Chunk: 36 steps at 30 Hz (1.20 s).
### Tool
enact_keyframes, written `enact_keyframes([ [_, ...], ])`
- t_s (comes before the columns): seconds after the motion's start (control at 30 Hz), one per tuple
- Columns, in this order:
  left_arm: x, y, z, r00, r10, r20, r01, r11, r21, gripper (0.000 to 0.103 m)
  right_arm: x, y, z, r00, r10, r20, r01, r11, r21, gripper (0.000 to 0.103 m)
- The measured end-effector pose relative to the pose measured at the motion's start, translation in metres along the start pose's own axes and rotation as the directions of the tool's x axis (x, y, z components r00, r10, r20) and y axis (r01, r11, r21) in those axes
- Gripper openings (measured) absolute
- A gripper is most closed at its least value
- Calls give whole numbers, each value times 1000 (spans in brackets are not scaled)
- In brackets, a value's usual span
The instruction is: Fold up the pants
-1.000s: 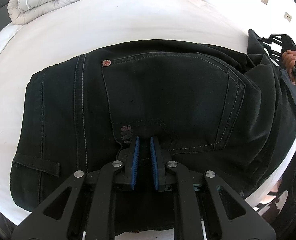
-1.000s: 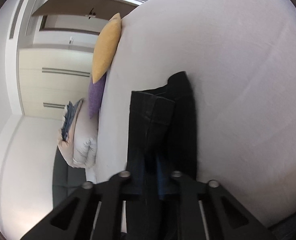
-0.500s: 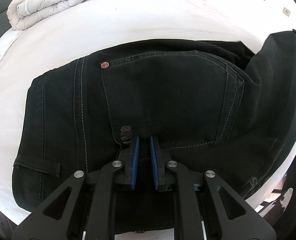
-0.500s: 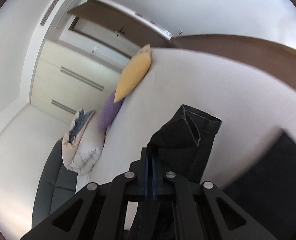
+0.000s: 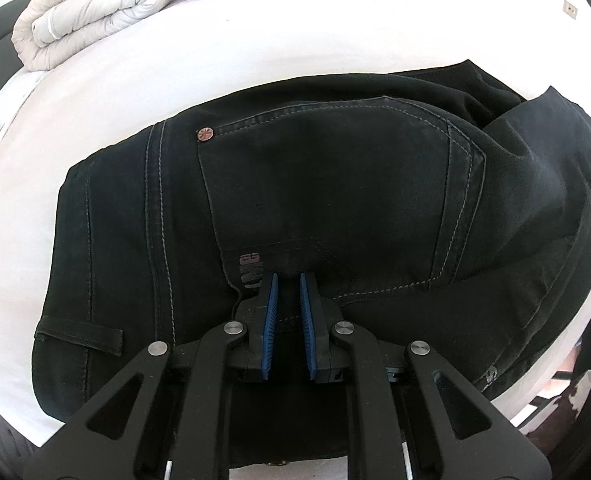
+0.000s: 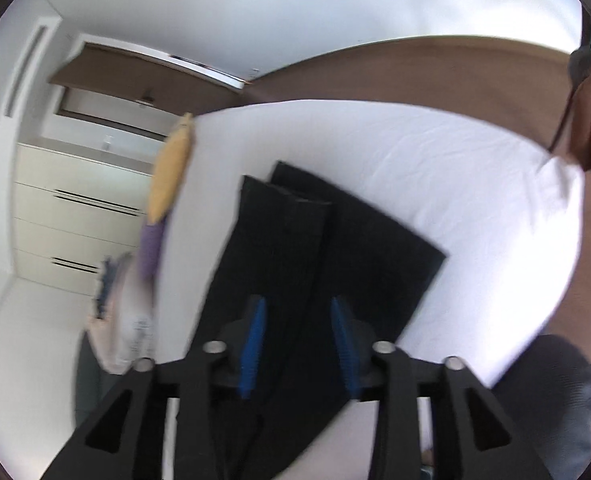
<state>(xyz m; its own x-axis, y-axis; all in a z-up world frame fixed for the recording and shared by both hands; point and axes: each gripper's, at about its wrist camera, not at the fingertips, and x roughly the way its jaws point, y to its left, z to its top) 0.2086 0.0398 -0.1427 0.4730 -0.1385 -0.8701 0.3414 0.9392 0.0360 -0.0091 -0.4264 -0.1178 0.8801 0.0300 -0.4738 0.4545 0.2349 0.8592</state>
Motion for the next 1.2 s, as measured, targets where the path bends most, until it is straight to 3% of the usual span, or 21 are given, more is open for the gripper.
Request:
enact_keyframes([
  [0.07,-1,-2,0,1000,5,1,-5,1000,-4,11,14,-1,-1,998,68,-13,-67,997,29,54],
  [0.2,-4,-6,1,1000,19,5,-19,1000,-2,11,47,-17,-2,993,97,-66,-85,982,170,58],
  [0.27,-5,-8,1,1000,24,7,-24,1000,0,11,54,-21,-3,994,96,-46,-85,975,205,54],
  [0.5,-8,-10,-1,1000,25,15,-25,1000,-2,11,61,-30,1,986,166,0,-159,942,295,54],
  [0.6,-9,-9,-3,1000,21,22,-21,1000,-9,11,62,-22,0,989,150,-7,-141,946,292,56],
  [0.7,-8,-7,-6,999,20,26,-20,1000,-10,11,70,-13,-9,987,124,-101,-89,949,302,56],
  [0.83,-9,-5,-8,999,19,31,-18,1000,-13,11,82,-3,-24,981,126,-147,-78,951,300,56],
  [1.07,-11,-2,-10,999,13,39,-12,1000,-15,11,91,-5,-21,967,248,-62,-213,916,339,54],
  [1.2,-12,-1,-10,999,10,41,-9,1000,-17,11,82,-6,-24,941,337,18,-327,896,302,47],
])
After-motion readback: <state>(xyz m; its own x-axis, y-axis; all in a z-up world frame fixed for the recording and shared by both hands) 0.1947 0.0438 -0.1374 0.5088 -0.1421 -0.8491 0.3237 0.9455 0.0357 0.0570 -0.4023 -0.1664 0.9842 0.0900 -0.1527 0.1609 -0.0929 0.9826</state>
